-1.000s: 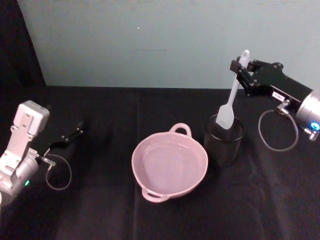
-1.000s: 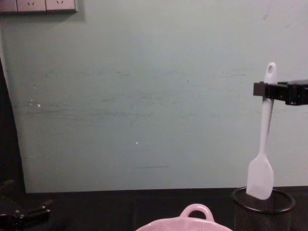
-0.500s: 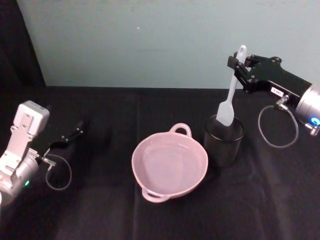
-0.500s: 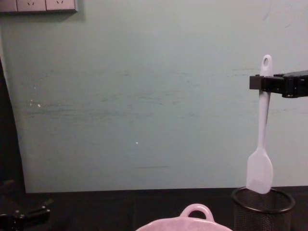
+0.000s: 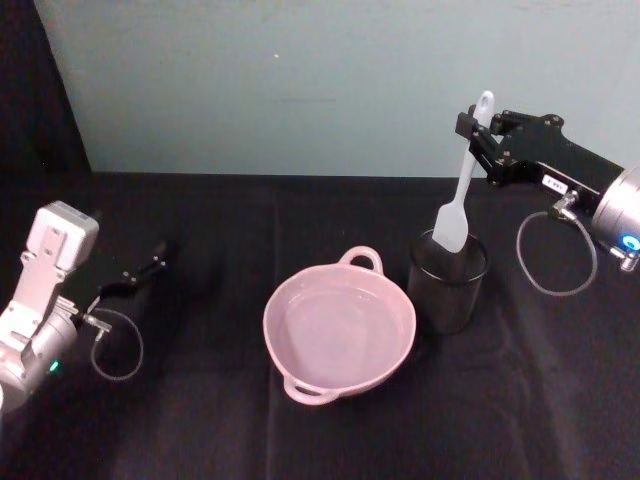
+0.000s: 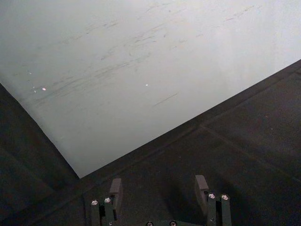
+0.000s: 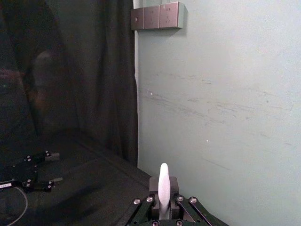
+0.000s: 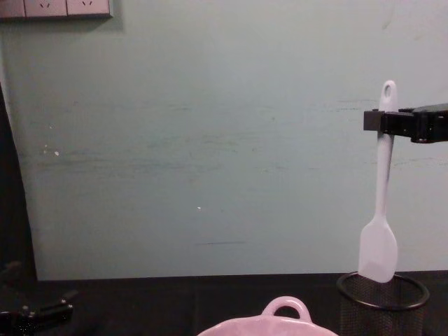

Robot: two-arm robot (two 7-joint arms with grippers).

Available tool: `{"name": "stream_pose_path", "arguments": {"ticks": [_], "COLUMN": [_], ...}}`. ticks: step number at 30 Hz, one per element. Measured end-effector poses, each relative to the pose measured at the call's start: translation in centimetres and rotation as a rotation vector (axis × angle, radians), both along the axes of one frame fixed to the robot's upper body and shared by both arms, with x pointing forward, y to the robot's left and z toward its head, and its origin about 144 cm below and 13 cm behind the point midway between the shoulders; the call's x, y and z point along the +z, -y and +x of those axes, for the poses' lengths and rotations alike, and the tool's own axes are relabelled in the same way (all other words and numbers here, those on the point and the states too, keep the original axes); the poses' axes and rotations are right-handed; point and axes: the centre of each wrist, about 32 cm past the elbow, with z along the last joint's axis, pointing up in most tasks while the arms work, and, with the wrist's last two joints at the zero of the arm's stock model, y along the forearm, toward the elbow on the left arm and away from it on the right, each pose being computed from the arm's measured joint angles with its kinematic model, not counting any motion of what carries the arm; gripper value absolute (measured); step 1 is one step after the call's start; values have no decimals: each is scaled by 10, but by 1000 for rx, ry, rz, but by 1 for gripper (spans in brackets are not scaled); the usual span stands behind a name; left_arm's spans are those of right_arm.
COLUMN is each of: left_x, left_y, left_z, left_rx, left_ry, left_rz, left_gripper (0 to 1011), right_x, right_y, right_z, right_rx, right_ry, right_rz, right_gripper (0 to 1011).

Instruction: Use the one hand to pick up the spoon and stir the clear water in the bowl.

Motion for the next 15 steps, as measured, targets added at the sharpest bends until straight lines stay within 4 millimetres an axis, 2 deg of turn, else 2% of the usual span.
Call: {"name": "stream_pose_path", "arguments": {"ticks": [9, 15], "left_x": [0, 0], "left_y": [0, 0], "left_z": [0, 0], "left_rx": [0, 0], "left_ry": [0, 0], "left_rz": [0, 0], "left_gripper": [1005, 1005], "right_x": [4, 6], "right_y": [-3, -22], "right_z": [-5, -5], "right_rx": [25, 95], "right_ry": [12, 18], "right_rz": [8, 37], "right_gripper": [116, 116]}}
